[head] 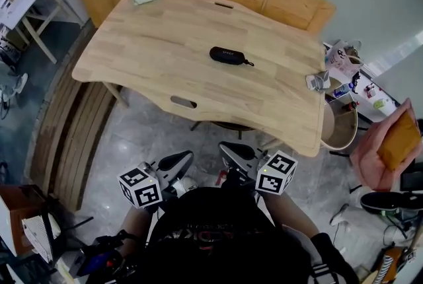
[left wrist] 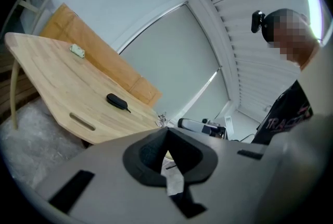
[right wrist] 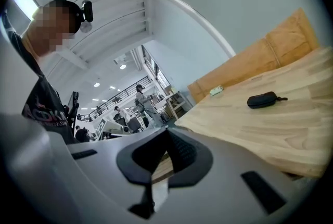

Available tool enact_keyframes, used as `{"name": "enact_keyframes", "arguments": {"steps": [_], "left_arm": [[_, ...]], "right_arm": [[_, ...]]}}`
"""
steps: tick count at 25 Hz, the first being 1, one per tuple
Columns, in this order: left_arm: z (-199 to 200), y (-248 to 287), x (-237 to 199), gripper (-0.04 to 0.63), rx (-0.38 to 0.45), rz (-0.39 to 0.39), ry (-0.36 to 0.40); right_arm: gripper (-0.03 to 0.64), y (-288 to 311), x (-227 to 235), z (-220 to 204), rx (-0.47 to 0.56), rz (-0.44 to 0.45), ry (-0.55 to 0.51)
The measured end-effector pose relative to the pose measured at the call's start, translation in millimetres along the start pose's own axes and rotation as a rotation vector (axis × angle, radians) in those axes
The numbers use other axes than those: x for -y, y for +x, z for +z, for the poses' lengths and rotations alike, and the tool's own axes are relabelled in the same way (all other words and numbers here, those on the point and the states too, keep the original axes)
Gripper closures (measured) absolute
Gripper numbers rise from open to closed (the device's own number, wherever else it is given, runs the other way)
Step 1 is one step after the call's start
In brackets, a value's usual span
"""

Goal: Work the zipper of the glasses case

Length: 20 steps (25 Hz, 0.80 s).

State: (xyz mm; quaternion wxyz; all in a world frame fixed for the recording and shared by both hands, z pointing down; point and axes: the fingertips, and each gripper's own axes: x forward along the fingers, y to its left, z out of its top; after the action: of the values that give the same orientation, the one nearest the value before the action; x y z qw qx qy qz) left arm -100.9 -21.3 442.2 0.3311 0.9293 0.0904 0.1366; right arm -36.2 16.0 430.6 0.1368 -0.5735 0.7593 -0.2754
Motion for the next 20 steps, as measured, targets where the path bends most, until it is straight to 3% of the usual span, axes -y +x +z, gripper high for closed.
{"name": "enact_keyframes", "arguments": {"steps": [20], "left_arm": [[27,89,-11,0.584,0.100,0.204,-0.073]], "right_arm": [[0.593,-19,169,78,-0.102,0.012,-0.047]]}}
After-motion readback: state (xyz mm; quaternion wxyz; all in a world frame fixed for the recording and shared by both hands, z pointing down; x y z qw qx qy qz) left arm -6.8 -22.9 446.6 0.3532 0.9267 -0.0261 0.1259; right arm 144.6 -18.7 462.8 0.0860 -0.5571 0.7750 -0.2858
